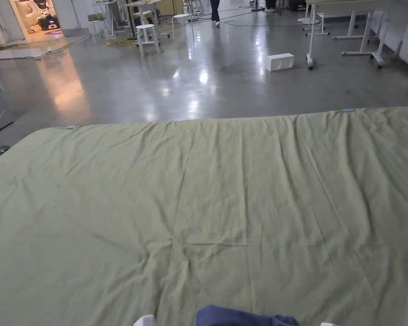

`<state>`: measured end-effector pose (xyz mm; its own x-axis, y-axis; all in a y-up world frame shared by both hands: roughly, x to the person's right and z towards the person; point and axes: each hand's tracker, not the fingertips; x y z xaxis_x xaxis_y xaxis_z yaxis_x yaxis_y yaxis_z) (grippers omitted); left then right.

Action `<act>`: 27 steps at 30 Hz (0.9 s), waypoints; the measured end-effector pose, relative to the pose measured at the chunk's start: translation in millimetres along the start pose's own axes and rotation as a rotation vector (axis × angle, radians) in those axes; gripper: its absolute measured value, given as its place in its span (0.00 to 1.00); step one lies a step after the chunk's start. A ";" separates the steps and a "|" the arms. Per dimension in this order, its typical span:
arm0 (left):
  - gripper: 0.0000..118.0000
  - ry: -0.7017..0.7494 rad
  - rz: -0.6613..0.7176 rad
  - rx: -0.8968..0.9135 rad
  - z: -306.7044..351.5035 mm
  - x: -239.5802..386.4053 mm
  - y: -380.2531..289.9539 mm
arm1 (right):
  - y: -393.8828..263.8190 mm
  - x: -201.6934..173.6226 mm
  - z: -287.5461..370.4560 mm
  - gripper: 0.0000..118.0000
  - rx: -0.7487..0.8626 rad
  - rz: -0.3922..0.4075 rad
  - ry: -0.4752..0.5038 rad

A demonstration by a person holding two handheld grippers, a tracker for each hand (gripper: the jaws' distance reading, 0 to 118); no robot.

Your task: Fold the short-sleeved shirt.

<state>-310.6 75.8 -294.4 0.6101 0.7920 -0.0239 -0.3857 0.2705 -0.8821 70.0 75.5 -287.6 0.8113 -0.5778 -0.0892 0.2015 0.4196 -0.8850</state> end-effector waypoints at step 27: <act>0.19 0.418 -0.063 0.302 264.2 -15.9 126.3 | -35.1 5.2 82.3 0.00 0.094 -0.076 0.095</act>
<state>-551.9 242.0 -281.1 0.8391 0.4995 -0.2153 -0.4842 0.5056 -0.7141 112.3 115.4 -219.4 0.7368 -0.6724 -0.0706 0.3146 0.4334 -0.8445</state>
